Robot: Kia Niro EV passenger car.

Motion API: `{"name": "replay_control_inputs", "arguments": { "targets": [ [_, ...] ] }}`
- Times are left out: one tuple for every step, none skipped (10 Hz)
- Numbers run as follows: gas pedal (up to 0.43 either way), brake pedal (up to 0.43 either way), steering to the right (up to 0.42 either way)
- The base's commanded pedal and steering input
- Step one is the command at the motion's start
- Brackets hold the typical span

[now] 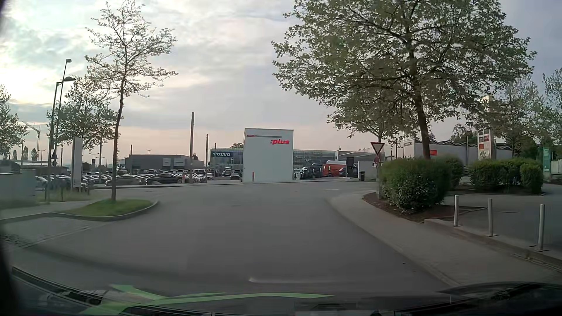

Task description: Follow the waypoints while adhering to traffic rules and regulations

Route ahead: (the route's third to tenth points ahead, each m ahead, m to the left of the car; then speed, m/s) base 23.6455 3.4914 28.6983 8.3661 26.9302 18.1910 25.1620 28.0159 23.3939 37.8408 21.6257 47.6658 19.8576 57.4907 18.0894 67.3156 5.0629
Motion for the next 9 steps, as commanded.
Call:
{"name": "replay_control_inputs", "arguments": {
  "targets": [
    [0.0, 0.0, -0.016],
    [0.0, 0.0, -0.016],
    [0.0, 0.0, -0.016],
    [0.0, 0.0, -0.016],
    [0.0, 0.0, -0.015],
    [0.0, 0.0, -0.011],
    [0.0, 0.0, -0.006],
    [0.0, 0.0, 0.0],
    [0.0, 0.0, 0.004]
  ]
}}
